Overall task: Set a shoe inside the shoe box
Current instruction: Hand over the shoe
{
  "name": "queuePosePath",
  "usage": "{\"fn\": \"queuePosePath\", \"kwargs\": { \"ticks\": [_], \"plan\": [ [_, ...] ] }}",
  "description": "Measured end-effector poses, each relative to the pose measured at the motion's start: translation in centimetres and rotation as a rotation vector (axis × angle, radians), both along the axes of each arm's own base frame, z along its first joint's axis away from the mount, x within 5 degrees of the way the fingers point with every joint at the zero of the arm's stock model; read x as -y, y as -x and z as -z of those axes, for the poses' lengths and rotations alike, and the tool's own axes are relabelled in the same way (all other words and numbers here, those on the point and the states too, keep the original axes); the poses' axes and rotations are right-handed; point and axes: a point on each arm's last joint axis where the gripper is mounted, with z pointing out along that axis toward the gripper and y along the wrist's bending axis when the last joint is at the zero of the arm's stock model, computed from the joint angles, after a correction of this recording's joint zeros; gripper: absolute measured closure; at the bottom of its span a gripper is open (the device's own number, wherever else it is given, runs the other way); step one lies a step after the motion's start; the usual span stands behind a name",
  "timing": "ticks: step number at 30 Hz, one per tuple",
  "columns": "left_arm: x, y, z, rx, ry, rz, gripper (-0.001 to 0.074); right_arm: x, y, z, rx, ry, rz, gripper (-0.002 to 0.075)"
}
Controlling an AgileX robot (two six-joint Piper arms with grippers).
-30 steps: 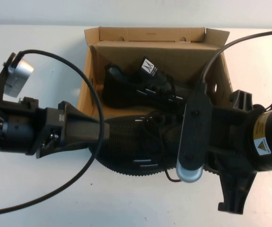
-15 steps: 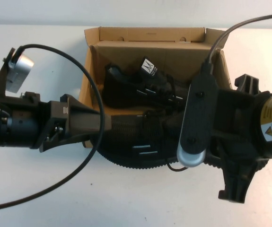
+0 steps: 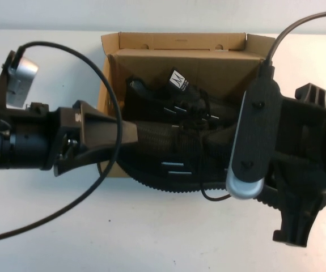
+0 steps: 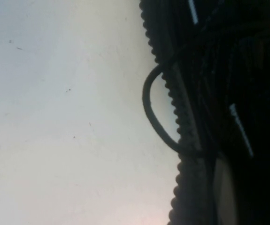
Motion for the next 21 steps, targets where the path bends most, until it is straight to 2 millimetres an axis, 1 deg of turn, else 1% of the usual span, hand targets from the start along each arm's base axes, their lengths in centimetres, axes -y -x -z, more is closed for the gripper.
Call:
{"fn": "queuePosePath", "kwargs": {
  "ticks": [3,7,13,21],
  "plan": [
    [0.12,-0.11,-0.37,-0.009,0.048,-0.018,0.0175,-0.05,0.09,0.0,-0.01,-0.009,-0.002,0.0726],
    [0.16,-0.1,-0.47,-0.013,0.062,-0.017,0.0175,-0.05,0.15,-0.12,-0.007,-0.02,-0.003,0.0726],
    [0.39,-0.19,0.02,-0.057,0.073,0.023,0.0175,-0.27,0.1,-0.27,0.003,-0.049,-0.008,0.0726],
    [0.42,-0.23,0.09,-0.062,0.075,0.025,0.0175,-0.44,0.02,-0.41,0.016,-0.071,-0.011,0.0726]
  ]
}}
